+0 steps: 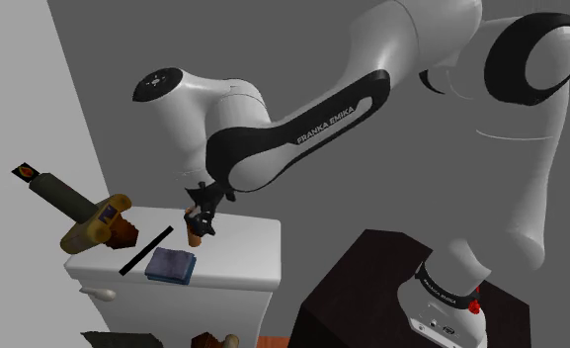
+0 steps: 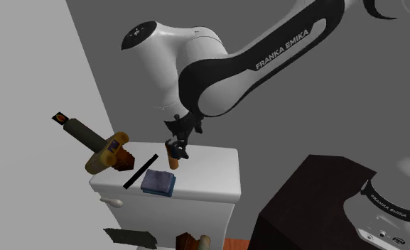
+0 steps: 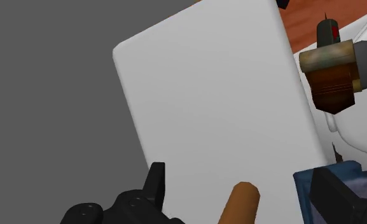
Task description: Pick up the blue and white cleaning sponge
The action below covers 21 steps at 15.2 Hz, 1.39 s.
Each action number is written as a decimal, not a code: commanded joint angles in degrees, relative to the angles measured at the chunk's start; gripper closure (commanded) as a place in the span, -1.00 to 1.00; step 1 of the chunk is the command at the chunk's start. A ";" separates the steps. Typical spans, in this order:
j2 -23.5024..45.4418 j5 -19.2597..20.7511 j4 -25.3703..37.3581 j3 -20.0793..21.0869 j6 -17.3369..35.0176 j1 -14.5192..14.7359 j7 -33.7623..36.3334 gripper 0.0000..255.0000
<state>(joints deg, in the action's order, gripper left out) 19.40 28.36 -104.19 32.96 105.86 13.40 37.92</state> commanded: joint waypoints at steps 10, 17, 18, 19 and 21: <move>23.15 9.24 20.62 -3.33 -6.50 12.93 3.38 -1.00; 25.95 10.53 20.13 -4.23 -3.63 13.35 4.74 -1.00; 25.96 10.53 20.13 -4.24 -3.63 13.35 4.74 -1.00; 26.03 10.54 20.24 -4.25 -3.66 13.40 4.74 1.00; 26.04 10.54 20.25 -4.25 -3.67 13.41 4.74 1.00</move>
<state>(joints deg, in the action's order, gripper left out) 45.35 38.86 -83.95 28.75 102.09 26.81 42.66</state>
